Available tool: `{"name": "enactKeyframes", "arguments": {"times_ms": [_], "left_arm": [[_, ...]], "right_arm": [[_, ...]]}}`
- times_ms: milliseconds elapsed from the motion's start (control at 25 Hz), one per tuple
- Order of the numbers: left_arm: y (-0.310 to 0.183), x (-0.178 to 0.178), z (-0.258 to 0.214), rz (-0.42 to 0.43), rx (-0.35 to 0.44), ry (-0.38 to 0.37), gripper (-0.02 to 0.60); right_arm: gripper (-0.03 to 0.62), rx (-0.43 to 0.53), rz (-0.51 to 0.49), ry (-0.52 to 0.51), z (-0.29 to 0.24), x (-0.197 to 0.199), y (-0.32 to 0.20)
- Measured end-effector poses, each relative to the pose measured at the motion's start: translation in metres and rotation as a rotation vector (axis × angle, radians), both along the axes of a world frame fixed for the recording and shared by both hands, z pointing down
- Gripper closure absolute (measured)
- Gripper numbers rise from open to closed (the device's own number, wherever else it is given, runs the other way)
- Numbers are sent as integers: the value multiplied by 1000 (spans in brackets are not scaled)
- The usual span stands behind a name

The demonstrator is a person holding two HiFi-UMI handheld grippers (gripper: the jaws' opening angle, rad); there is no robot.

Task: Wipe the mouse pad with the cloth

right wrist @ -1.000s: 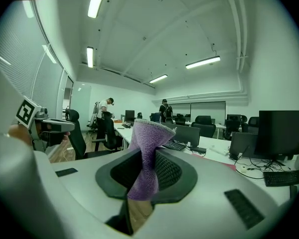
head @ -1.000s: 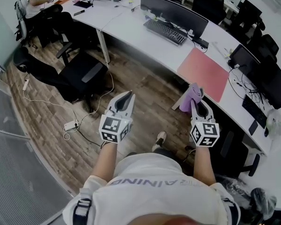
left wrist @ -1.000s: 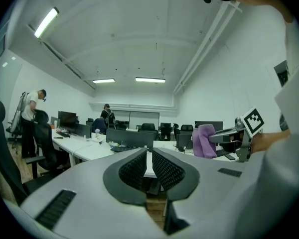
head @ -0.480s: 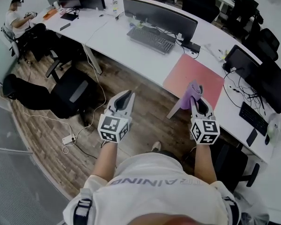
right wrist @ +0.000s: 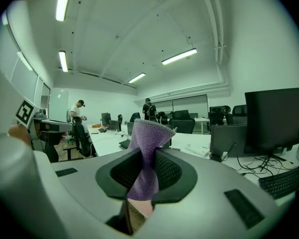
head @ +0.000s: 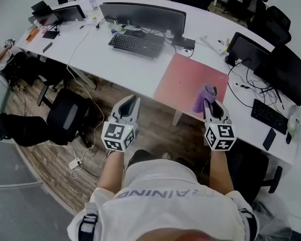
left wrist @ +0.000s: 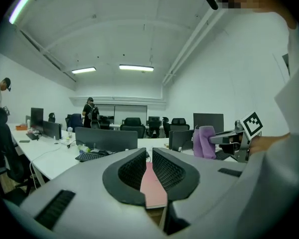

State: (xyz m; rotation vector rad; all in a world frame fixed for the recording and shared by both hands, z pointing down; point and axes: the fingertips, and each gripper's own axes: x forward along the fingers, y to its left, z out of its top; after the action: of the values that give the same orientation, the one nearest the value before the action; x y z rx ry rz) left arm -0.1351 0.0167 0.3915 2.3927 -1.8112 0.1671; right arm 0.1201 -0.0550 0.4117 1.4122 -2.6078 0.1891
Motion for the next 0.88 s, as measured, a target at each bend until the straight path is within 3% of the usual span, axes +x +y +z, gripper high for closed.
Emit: {"name": "enactKeyframes", "arguments": {"times_ms": [440, 720, 880], "left_arm": [[-102, 36, 8, 164, -4, 18, 548], [-195, 21, 17, 246, -10, 47, 548], [-244, -4, 26, 276, -26, 59, 548]], "right_arm": [[510, -23, 197, 20, 9, 60, -56], [510, -66, 263, 52, 20, 38, -116], [509, -86, 287, 65, 22, 9, -159]]}}
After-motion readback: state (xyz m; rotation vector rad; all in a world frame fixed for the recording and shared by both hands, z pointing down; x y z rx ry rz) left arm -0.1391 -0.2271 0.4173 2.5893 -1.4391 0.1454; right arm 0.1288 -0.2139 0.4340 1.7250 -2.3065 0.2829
